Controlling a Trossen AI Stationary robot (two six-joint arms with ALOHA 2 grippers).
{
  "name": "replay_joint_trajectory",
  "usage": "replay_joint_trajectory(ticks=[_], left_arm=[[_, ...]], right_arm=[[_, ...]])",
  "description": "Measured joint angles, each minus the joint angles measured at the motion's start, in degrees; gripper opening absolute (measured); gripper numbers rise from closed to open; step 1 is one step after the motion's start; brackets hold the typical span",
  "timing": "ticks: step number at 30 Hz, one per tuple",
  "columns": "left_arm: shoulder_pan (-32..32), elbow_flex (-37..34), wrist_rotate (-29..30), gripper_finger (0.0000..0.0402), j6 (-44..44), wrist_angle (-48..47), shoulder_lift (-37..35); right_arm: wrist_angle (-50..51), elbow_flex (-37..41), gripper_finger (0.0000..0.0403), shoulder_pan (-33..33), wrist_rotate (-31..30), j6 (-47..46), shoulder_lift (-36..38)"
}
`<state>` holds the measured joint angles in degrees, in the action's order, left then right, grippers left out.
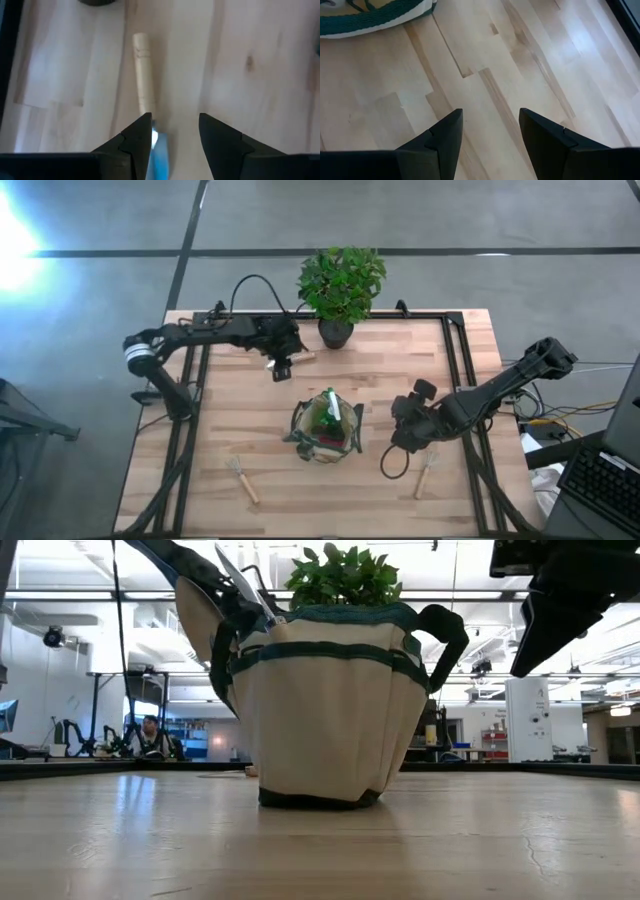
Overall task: Pick & Place Garden tools in Gardening bag
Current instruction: Put the brown trowel into the green gardening bag
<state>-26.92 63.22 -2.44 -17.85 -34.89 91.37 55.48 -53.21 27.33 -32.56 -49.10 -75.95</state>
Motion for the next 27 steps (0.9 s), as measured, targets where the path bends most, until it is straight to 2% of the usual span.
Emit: replay_joint_trajectory(ticks=[11,27], left_arm=[[-3.9,0.3,-1.8,0.0165,-0.1,0.9,4.7],[-4.3,0.2,-4.0,0.0165,1.0,5.6,11.3]], right_arm=[[0.1,0.0,0.0187,-2.0,-0.6,0.8,3.4],[0.1,0.0,0.0187,-3.8,-0.6,2.8,3.8]])
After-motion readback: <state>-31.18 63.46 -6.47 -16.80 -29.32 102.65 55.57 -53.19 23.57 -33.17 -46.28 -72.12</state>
